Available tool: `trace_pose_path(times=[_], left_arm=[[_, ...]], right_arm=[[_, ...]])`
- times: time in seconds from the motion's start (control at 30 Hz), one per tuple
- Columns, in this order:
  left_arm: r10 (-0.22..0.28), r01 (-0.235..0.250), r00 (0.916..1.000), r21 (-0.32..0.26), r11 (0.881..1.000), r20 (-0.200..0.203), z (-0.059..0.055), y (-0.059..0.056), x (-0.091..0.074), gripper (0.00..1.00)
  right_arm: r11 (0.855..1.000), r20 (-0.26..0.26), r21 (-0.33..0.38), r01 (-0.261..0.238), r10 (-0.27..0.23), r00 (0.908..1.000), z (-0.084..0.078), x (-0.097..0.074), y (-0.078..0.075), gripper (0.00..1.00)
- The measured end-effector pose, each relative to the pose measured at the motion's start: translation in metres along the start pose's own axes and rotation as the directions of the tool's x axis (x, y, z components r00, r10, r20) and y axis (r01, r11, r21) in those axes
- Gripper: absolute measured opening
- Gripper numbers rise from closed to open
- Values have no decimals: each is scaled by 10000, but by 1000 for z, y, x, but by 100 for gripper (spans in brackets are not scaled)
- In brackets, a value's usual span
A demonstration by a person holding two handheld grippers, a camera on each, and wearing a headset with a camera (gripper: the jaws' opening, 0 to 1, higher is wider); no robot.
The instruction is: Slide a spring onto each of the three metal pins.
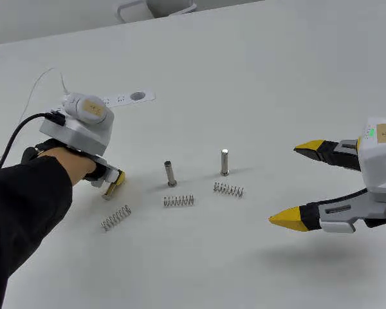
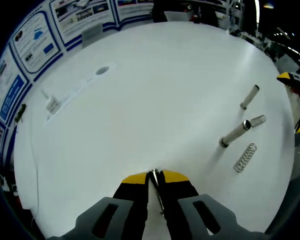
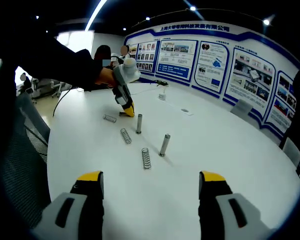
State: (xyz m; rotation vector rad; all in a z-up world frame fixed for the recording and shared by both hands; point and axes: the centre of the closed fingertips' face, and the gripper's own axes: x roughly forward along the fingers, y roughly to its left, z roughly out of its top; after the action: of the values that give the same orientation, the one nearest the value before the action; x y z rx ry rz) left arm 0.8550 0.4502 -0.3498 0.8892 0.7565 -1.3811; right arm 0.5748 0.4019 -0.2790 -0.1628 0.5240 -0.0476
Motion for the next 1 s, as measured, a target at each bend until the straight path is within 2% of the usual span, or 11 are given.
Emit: trace_pose_path(times=[0.37, 0.4, 0.47, 1.0], left_arm=[[105, -111, 9999, -393, 9992, -134, -1, -1, 0, 7], [-4, -3, 9999, -514, 9987, -143, -1, -3, -1, 7], [-156, 157, 9999, -775, 9969, 31, 1, -4, -4, 7], [-90, 149, 9967, -738, 9972, 806, 13, -4, -28, 7]], right_arm=[[10000, -76, -19, -52, 52, 10000, -2, 1, 1, 79], [10000, -76, -17, -47, 47, 10000, -2, 1, 1, 79], [10000, -76, -14, -44, 44, 10000, -2, 1, 1, 79], [9999, -92, -86, -104, 103, 9999, 0, 1, 4, 79]])
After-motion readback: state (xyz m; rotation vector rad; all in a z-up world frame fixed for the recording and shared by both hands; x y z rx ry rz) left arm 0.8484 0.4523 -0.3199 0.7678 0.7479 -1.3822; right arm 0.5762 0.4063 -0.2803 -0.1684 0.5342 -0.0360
